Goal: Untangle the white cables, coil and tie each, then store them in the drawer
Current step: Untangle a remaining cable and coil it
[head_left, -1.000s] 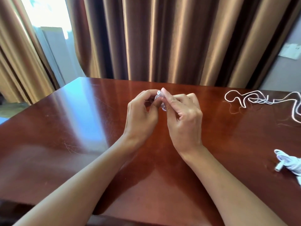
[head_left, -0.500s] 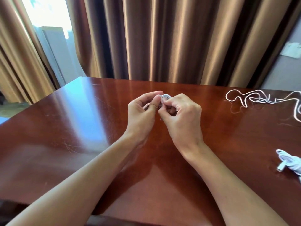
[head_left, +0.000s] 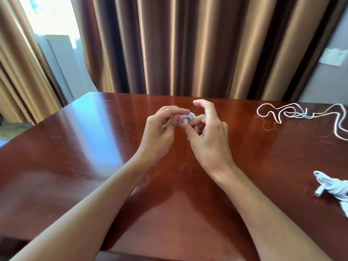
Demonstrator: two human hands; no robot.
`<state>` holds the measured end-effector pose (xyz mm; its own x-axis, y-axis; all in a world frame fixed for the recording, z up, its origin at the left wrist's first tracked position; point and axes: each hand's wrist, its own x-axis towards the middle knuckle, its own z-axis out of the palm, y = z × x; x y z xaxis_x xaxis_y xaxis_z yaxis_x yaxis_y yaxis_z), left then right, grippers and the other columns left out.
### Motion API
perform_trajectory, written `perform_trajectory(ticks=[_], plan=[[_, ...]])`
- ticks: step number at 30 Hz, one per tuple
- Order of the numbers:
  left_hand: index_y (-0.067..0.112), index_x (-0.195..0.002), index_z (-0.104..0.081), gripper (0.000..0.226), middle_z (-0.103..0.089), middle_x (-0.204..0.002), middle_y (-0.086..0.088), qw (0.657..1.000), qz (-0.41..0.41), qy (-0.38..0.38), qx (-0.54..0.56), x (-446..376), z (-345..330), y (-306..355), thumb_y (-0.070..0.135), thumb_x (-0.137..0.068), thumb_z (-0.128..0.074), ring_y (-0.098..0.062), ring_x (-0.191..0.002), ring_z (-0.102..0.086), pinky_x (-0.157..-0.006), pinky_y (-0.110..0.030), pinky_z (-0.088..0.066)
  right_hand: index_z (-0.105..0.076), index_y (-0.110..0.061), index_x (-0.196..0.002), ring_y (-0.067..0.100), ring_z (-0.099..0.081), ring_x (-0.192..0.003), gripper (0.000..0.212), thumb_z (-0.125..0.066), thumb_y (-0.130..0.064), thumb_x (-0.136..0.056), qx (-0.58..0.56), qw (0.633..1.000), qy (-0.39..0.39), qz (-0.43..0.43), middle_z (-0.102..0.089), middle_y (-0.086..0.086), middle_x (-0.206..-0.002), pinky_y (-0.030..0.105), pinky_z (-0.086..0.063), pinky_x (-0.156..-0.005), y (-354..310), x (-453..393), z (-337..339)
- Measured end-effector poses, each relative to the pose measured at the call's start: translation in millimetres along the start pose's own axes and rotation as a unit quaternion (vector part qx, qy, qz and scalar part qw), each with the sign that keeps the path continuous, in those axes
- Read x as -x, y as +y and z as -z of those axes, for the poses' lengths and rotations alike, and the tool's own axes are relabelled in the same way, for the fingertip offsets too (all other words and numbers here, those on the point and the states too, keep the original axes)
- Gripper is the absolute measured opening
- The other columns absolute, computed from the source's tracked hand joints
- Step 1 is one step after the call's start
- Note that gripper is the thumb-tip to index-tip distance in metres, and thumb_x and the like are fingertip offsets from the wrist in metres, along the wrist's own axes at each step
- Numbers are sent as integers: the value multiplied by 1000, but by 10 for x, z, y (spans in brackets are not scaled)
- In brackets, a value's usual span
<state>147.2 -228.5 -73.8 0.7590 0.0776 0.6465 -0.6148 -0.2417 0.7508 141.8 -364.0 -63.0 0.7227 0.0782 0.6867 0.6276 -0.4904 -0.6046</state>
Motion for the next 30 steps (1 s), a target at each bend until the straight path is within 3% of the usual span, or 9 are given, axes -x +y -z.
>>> perform_trajectory(ticks=[6,11,17,23,27,29,30], plan=[[0,-104,-65,12,-69,-103,-14,999,14,3,50,4,-22,16,-6,-94,-60,-22,-99,-67,-89,-34,-56,-70,-15,-125,-9,-58,-63,36,-76,-17,-90,2,1000,-20,-1,-63,-20,-77,4,-44,-69,58,-39,6],[2,-101,-65,22,-70,-100,-8,994,58,-7,89,33,-25,47,-1,-83,-77,-12,-96,-68,-83,-26,-56,-72,-12,-110,-12,-59,-64,21,-75,-10,-90,-1,1000,-28,-14,-58,-24,-69,3,-41,-60,98,-34,6],[4,-95,-66,19,-71,-93,-1,997,51,3,50,53,-50,16,-1,-81,-79,-9,-90,-69,-73,-19,-52,-71,-17,-101,-11,-57,-61,12,-75,-12,-90,9,999,-41,-20,-58,-21,-65,5,-39,-54,132,-29,-8],[19,-80,-57,29,-72,-88,-3,1000,20,3,2,39,-36,-18,-3,-80,-75,-18,-86,-71,-75,-29,-54,-71,-18,-112,-14,-54,-61,24,-74,-10,-89,32,997,-67,-10,-51,-23,-64,1,-35,-55,110,-11,-11],[15,-79,-47,35,-72,-89,-10,996,64,36,44,68,-87,-28,-7,-80,-74,-19,-84,-72,-74,-29,-55,-70,-17,-115,5,-59,-68,28,-72,-6,-90,36,997,-61,3,-64,-12,-75,3,-38,-61,101,0,-29],[13,-82,-43,38,-72,-88,-8,992,91,48,73,85,-105,-26,-11,-82,-72,-13,-82,-71,-73,-24,-55,-66,-15,-125,13,-65,-81,40,-69,1,-88,46,996,-68,18,-74,-3,-87,12,-46,-71,83,16,-43],[13,-84,-42,39,-72,-88,-6,991,98,50,73,87,-113,-27,-12,-82,-72,-11,-81,-71,-73,-22,-54,-62,-14,-130,17,-69,-88,47,-68,4,-87,54,995,-77,25,-75,-1,-92,23,-52,-78,69,25,-50]])
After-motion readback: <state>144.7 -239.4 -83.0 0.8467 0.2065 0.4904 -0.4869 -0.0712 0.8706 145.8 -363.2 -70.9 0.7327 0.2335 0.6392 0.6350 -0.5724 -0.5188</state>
